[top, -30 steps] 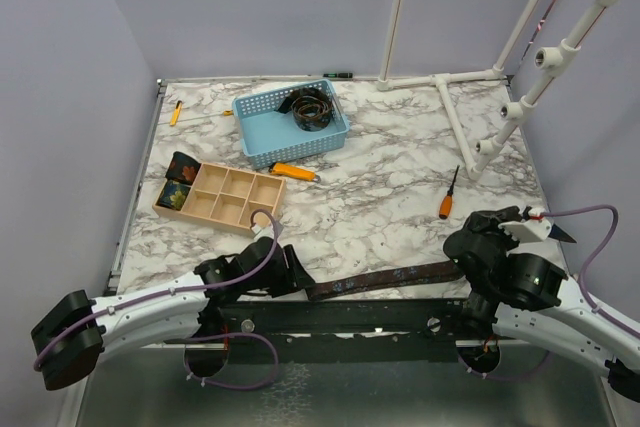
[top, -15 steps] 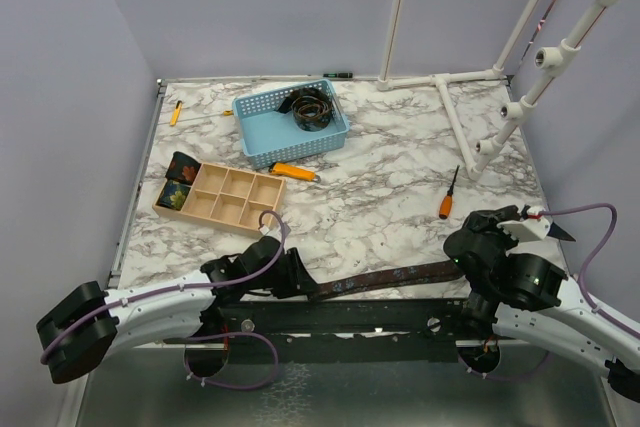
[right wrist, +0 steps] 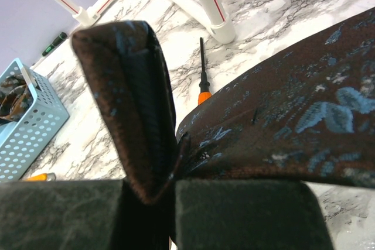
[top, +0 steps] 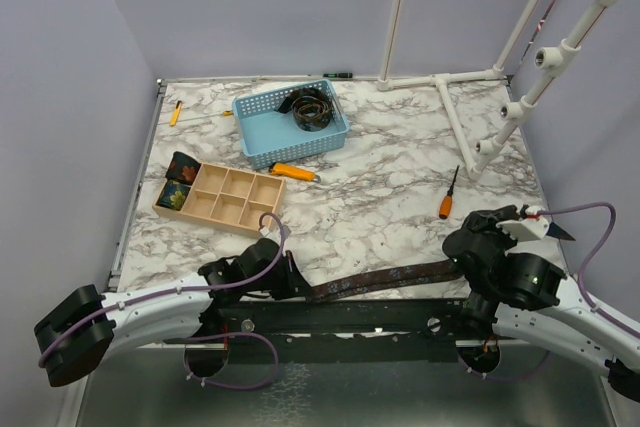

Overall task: Roll the ties
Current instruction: Flatten out the tie at the center of the board.

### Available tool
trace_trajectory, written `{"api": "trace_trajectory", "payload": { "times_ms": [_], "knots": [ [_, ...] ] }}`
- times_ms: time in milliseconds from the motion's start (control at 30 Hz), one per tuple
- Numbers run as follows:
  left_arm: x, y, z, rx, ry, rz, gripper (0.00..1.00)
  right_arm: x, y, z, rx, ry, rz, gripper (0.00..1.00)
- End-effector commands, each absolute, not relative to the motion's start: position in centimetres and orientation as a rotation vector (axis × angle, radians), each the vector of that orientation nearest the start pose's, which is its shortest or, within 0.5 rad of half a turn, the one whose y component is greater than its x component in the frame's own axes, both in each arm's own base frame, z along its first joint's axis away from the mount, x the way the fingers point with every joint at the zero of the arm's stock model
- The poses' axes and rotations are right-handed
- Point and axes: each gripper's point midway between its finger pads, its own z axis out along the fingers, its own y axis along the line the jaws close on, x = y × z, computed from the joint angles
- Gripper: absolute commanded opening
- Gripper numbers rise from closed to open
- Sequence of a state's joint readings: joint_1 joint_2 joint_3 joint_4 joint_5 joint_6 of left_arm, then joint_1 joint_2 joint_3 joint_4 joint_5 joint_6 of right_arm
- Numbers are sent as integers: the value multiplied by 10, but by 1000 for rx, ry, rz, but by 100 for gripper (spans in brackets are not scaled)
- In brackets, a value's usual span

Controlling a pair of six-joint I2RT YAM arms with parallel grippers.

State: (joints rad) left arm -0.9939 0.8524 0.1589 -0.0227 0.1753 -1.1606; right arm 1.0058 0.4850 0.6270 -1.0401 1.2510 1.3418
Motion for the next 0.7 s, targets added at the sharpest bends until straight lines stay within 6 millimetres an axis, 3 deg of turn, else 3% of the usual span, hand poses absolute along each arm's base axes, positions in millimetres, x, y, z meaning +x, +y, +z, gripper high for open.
{"api": "trace_trajectory", "payload": {
  "times_ms": [0,67,167,267,400,533,667],
  "knots": [
    [83,-249,47,-50,2574,-1207,0,194,16,194,739,1658,63,0],
    [89,-251,51,-34,2556,-1180,0,193,16,196,741,1661,72,6],
    [100,-250,52,-10,2552,-1081,0,193,18,207,727,1672,95,51],
    [110,-249,50,33,2558,-986,0,189,12,228,737,1659,119,70],
    [123,-252,54,75,2543,-900,0,182,-1,271,735,1623,160,77],
    [136,-251,59,113,2520,-805,0,179,1,331,607,1591,250,79],
    [145,-243,63,149,2510,-705,0,175,-8,359,608,1541,285,78]
  ]
}}
